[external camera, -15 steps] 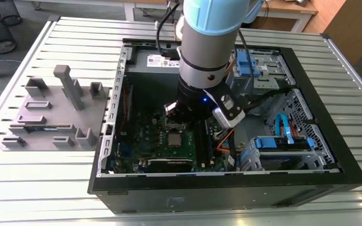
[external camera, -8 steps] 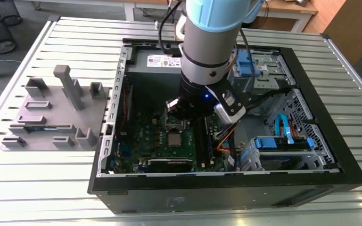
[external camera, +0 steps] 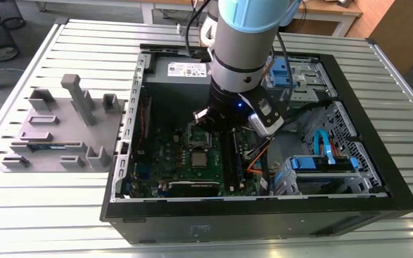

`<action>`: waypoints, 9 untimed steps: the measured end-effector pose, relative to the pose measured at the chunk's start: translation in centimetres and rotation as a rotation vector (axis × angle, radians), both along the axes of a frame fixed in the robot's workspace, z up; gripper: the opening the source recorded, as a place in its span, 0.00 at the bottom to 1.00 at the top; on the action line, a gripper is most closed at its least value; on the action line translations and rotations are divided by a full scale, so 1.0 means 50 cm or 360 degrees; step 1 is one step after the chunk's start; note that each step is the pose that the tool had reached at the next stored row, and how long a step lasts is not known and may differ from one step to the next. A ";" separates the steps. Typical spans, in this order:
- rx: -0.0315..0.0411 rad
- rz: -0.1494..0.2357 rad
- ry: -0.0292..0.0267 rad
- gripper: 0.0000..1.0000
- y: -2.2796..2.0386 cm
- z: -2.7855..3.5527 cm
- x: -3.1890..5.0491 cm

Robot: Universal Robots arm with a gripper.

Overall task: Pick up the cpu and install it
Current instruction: 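Close the cpu cover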

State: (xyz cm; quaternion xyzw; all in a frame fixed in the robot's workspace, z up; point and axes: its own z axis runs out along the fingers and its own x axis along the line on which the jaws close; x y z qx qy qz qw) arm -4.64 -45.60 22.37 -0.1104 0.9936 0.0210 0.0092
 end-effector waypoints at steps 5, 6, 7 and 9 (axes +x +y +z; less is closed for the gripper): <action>0.0000 0.0118 0.00001 0.11 0.0003 -0.002 0.000; 0.0000 0.0147 0.00001 0.11 0.0003 -0.002 0.000; 0.0000 0.0176 0.00001 0.11 0.0003 -0.003 0.000; 0.0001 0.0218 0.00000 0.11 0.0003 -0.003 0.000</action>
